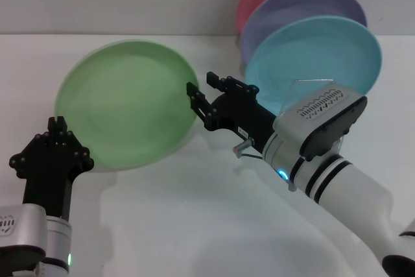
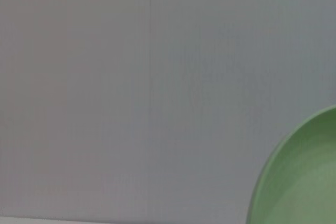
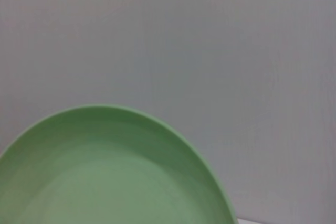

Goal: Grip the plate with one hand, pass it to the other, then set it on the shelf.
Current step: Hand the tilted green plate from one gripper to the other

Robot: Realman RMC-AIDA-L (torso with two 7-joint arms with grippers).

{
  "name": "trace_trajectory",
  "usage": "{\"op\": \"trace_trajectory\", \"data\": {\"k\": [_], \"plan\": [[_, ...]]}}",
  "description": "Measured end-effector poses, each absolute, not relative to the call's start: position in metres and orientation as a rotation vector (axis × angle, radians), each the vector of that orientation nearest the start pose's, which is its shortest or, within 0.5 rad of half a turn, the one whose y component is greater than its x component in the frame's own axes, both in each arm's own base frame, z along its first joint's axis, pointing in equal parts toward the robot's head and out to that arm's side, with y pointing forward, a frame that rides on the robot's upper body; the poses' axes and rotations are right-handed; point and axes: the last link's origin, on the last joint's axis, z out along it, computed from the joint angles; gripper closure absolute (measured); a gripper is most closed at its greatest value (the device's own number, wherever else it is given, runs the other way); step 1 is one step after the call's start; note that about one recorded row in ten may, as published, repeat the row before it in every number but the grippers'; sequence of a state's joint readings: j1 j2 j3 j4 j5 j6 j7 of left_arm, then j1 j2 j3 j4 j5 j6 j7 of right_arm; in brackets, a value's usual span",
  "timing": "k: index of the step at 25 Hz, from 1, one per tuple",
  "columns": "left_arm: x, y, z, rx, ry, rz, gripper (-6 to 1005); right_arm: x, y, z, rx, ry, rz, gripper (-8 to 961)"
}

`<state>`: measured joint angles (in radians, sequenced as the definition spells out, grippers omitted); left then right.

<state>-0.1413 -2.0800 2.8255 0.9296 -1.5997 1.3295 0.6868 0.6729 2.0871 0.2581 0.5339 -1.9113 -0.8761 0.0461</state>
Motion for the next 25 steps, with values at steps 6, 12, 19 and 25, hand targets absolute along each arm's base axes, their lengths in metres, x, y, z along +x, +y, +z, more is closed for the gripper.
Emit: {"op": "trace_trajectory", "data": {"k": [6, 12, 19, 25], "plan": [[-0.2543, 0.2317, -0.0801, -1.425, -0.638, -0.568, 900, 0.1857, 0.3387, -0.1380, -2.139, 0.581, 0.829, 511], [-0.2539, 0.2323, -0.0808, -1.433, -0.631, -0.560, 897, 0.1851, 0.3382, -0.1388, -2.141, 0.583, 0.830, 638], [-0.2540, 0.2329, -0.0809, -1.437, -0.622, -0.555, 894, 0.1845, 0.3380, -0.1394, -2.139, 0.590, 0.832, 699], [-0.2534, 0.2346, -0.0809, -1.442, -0.610, -0.546, 892, 0.1815, 0.3391, -0.1403, -2.129, 0.617, 0.838, 707]]}}
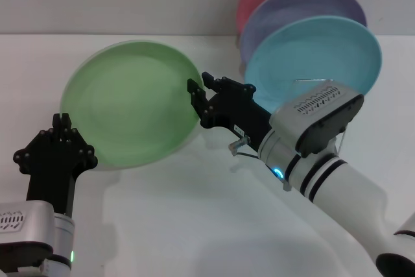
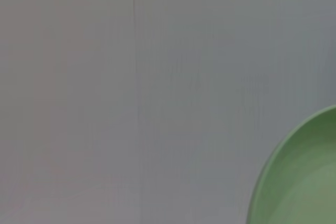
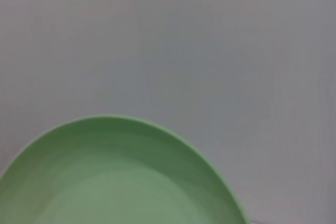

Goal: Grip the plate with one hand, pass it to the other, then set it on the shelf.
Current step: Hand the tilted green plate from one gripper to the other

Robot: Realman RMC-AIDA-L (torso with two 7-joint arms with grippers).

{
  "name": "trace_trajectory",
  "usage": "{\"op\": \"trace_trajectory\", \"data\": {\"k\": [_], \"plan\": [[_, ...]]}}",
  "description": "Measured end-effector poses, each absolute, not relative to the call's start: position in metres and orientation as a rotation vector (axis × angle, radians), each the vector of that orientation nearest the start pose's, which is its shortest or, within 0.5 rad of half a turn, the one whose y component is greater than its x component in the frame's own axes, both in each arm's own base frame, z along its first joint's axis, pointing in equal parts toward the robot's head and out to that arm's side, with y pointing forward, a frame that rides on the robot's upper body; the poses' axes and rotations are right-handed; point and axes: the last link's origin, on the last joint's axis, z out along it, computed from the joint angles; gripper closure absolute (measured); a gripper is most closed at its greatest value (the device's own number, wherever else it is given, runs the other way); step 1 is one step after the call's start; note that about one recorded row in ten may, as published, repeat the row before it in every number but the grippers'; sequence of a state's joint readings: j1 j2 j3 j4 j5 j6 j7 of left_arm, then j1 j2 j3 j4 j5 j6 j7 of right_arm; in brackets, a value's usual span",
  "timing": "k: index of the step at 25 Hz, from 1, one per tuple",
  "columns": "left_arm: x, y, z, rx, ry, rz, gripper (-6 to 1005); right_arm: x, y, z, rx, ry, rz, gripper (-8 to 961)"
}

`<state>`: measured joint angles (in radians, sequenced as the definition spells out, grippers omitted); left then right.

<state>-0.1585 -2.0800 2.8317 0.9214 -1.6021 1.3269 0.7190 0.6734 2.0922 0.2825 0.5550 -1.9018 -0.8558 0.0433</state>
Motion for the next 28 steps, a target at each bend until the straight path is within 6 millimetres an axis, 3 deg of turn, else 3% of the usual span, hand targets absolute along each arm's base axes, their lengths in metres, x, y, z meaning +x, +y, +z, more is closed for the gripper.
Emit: {"op": "trace_trajectory", "data": {"k": [28], "plan": [[-0.2513, 0.2400, -0.0820, -1.457, -0.599, -0.542, 880, 0.1844, 0.3415, -0.1419, -2.133, 0.601, 0.779, 765]]}}
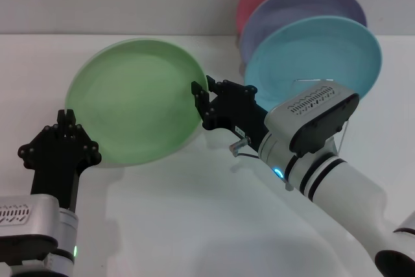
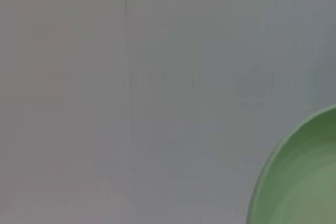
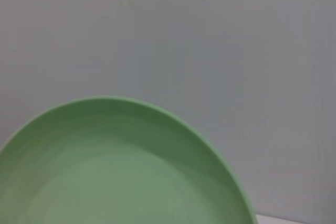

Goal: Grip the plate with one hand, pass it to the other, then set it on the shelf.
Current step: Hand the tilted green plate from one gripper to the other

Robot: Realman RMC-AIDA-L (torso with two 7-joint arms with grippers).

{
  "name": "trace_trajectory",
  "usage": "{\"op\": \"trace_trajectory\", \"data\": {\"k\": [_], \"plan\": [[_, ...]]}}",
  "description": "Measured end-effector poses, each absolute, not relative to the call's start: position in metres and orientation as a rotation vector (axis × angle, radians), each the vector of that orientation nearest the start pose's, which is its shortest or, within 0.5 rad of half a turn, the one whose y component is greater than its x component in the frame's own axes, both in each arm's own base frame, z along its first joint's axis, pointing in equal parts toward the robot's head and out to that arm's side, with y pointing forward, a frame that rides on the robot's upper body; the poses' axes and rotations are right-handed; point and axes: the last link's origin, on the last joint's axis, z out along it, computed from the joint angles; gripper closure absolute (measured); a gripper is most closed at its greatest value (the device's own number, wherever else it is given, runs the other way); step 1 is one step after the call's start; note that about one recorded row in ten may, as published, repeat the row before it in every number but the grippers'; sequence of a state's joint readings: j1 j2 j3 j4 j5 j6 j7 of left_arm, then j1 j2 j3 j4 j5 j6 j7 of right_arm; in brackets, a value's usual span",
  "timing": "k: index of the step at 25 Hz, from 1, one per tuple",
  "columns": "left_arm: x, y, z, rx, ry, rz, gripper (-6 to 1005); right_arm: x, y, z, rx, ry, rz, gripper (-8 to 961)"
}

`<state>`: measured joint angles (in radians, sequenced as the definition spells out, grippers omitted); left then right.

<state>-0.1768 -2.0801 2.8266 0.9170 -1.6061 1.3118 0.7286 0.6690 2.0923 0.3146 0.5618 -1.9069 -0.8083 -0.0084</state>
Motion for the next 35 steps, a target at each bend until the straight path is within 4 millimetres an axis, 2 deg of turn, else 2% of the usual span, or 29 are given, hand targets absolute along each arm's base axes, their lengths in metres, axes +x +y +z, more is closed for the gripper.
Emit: {"op": "trace_trajectory", "data": {"k": [35], "plan": [[-0.2507, 0.2405, -0.0831, -1.463, -0.610, -0.550, 865, 0.1874, 0.3425, -0.1410, -2.134, 0.572, 0.755, 831]]}}
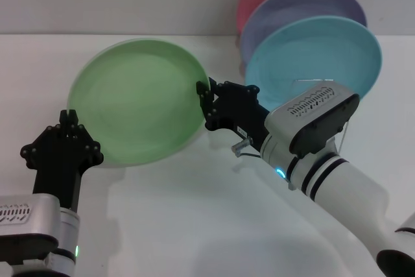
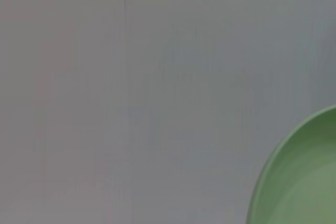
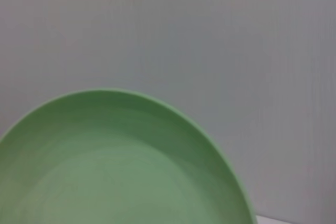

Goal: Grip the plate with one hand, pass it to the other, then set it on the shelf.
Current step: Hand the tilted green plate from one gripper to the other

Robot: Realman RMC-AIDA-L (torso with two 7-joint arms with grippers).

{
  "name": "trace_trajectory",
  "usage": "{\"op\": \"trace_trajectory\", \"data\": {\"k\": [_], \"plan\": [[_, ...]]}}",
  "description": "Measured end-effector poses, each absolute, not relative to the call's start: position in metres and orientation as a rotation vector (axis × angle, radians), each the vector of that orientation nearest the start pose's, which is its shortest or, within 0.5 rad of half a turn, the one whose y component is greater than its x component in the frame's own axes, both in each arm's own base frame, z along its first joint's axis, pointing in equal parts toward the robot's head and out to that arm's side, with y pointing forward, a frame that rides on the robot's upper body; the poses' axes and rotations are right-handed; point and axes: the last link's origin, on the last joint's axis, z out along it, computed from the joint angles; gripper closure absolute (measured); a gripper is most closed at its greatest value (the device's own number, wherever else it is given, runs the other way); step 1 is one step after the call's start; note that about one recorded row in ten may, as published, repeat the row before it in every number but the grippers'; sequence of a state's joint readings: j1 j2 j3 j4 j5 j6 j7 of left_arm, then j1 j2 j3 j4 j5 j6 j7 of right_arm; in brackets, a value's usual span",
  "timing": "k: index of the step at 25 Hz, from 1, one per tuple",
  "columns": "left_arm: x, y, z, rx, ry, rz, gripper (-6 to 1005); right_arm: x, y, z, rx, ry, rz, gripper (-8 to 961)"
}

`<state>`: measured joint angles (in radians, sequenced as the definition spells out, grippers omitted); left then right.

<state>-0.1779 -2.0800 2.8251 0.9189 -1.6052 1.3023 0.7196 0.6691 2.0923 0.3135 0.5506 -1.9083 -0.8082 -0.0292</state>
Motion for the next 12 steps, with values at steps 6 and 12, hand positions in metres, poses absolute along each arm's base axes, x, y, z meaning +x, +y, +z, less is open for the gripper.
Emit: {"op": "trace_trajectory", "data": {"k": [6, 12], "plan": [[-0.2503, 0.2403, -0.0835, -1.466, -0.608, -0.551, 862, 0.1878, 0.3422, -0.1409, -2.133, 0.575, 0.756, 838], [-0.2503, 0.2402, -0.0835, -1.466, -0.608, -0.551, 860, 0.1870, 0.3423, -0.1412, -2.135, 0.572, 0.757, 868]]}}
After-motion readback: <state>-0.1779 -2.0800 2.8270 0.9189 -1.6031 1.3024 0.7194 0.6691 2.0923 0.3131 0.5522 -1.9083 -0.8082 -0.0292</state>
